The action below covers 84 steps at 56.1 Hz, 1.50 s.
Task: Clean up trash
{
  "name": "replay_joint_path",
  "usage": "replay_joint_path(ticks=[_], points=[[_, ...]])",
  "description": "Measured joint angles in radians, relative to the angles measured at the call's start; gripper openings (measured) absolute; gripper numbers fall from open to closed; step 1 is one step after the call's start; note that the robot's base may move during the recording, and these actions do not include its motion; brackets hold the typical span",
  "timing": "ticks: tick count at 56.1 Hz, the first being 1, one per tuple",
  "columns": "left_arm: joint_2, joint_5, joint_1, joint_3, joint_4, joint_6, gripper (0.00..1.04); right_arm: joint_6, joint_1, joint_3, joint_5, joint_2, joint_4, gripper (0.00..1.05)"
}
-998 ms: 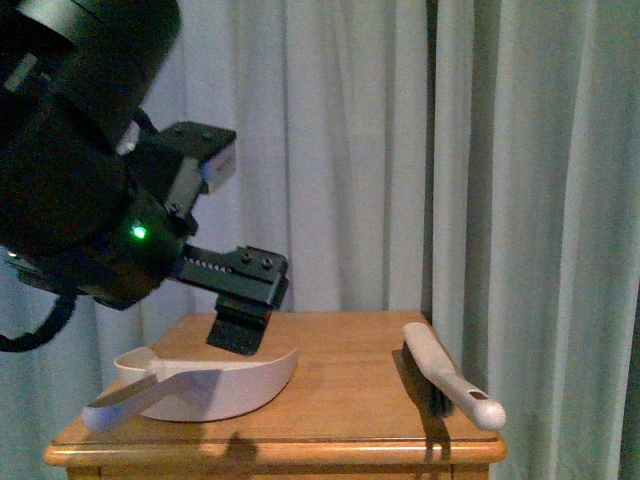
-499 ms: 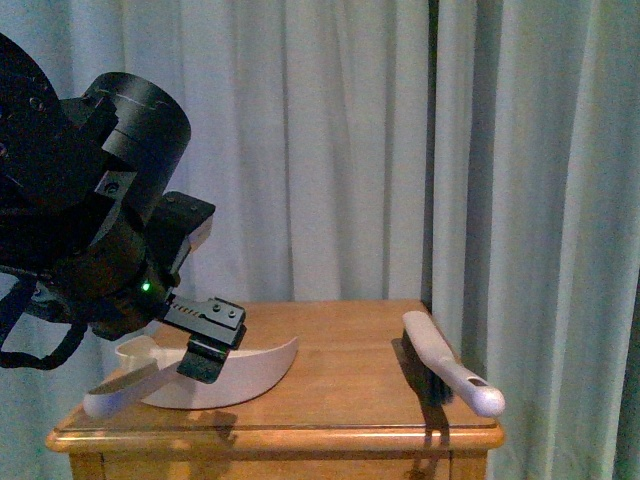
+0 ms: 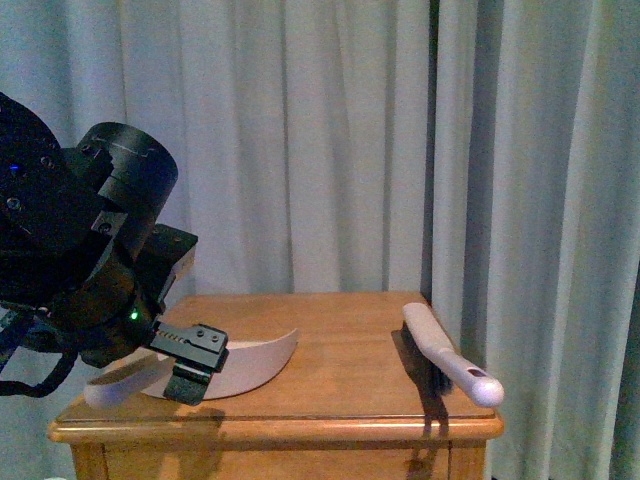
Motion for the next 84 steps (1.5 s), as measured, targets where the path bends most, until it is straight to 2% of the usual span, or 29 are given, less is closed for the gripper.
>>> replay_joint_path(ticks=[20,26,28,31,42,55,64,72,84], points=[[0.031,0.000,0.008,0.000,0.009,-0.002,0.97,0.000,0.000,0.000,0.000,0.000,0.000,0.97],[0.032,0.001,0.008,0.000,0.009,0.002,0.81,0.000,0.000,0.000,0.000,0.000,0.000,0.97],[0.032,0.003,0.008,0.000,0.009,0.003,0.70,0.000,0.000,0.000,0.000,0.000,0.000,0.97],[0.034,0.005,0.007,0.000,0.009,0.006,0.59,0.000,0.000,0.000,0.000,0.000,0.000,0.97],[0.036,0.012,0.007,-0.004,0.009,0.013,0.30,0.000,0.000,0.000,0.000,0.000,0.000,0.97],[0.035,0.018,0.008,-0.011,0.016,0.014,0.29,0.000,0.000,0.000,0.000,0.000,0.000,0.97],[0.006,0.038,0.011,-0.049,0.077,0.010,0.29,0.000,0.000,0.000,0.000,0.000,0.000,0.97],[-0.090,-0.006,0.012,-0.146,0.240,0.022,0.29,0.000,0.000,0.000,0.000,0.000,0.000,0.97],[-0.342,0.000,0.013,-0.340,0.503,0.057,0.29,0.000,0.000,0.000,0.000,0.000,0.000,0.97]])
